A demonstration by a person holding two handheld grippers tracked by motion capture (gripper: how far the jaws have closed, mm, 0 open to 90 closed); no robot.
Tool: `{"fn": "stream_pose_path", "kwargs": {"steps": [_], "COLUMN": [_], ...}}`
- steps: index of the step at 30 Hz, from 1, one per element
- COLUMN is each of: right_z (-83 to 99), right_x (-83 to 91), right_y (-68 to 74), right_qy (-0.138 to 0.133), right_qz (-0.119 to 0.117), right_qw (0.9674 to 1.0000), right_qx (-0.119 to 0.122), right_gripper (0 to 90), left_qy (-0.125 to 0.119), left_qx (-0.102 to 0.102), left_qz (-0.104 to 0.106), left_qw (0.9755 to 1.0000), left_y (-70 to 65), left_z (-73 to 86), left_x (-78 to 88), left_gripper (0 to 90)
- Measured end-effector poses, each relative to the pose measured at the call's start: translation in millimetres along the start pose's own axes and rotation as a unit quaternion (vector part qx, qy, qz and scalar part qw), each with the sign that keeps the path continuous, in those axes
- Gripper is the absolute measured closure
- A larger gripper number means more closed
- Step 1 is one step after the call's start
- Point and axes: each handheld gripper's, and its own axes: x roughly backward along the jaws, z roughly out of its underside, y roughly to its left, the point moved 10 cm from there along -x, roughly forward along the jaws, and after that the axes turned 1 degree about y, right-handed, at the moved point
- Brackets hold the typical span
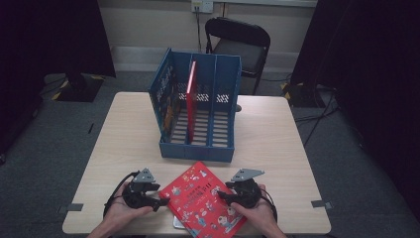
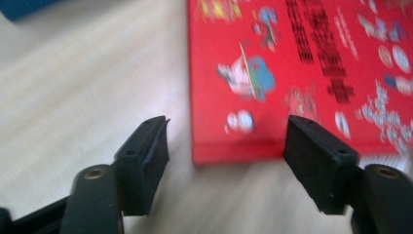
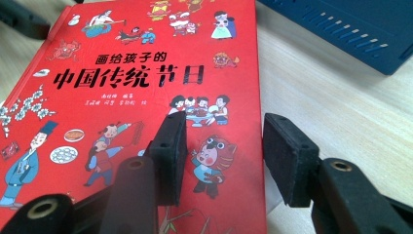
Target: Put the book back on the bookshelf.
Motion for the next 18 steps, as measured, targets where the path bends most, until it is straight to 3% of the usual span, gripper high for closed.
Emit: {"fn": "stream_pose_path", "kwargs": {"steps": [3,6,10,18], "right_z": [2.0,4.4,5.9,10.5], "right_x": [2.6,5.4,7.0,11.8], "right_y": [0.8,0.1,-0.5,0.9], "right_qy": [0.002,0.001,0.000,0.001], "right_qz": [0.002,0.000,0.001,0.003], "right_qw": [1.0000,1.0000,1.0000,1.0000], "right_qx": [0.000,-0.002,-0.005,-0.004], "right_gripper": [53.5,55.8,56.6,56.6], "left_qy": [-0.001,0.005,0.023,0.014], "left_qx": [0.010,0.004,0.003,0.013], "left_qz": [0.001,0.008,0.000,-0.016], "left_qw": [0.9999,0.9999,0.9997,0.9997], "left_y": [1.4,-2.9,-2.1,3.3], "left_z": [-1.0,3.0,14.1,7.2], "left_x": [-1.1,4.8,5.3,0.5], "left_gripper": [36.7,39.1,38.4,38.7]}}
